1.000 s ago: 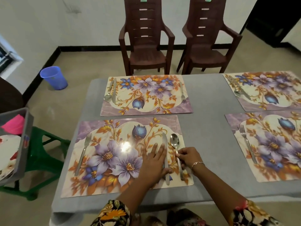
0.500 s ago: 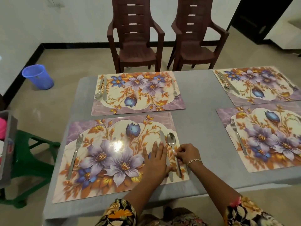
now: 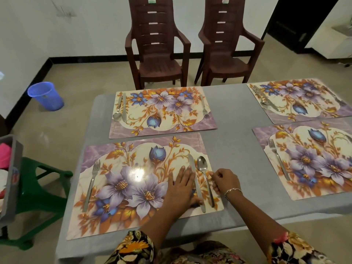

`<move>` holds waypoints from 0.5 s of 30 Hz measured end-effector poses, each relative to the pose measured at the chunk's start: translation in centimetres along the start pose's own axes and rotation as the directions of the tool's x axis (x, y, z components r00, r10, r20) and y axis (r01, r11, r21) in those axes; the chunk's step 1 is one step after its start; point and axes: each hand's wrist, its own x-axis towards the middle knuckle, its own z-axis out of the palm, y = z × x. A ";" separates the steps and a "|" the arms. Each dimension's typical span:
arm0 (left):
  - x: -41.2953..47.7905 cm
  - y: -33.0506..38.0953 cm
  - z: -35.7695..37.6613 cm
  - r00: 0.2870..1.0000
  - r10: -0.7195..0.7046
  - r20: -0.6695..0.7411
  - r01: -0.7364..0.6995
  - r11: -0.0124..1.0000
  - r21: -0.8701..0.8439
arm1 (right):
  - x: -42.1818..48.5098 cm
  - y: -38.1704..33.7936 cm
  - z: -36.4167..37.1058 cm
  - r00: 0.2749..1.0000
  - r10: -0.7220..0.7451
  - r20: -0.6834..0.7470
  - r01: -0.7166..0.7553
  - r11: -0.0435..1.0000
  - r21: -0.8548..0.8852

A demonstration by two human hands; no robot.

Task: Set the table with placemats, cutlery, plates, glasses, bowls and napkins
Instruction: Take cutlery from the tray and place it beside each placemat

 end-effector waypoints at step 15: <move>-9.9 -8.1 -3.7 0.970 -0.212 -0.122 0.179 0.956 -0.234 | -6.8 -4.3 6.2 0.934 -0.342 -0.104 0.331 0.938 -0.103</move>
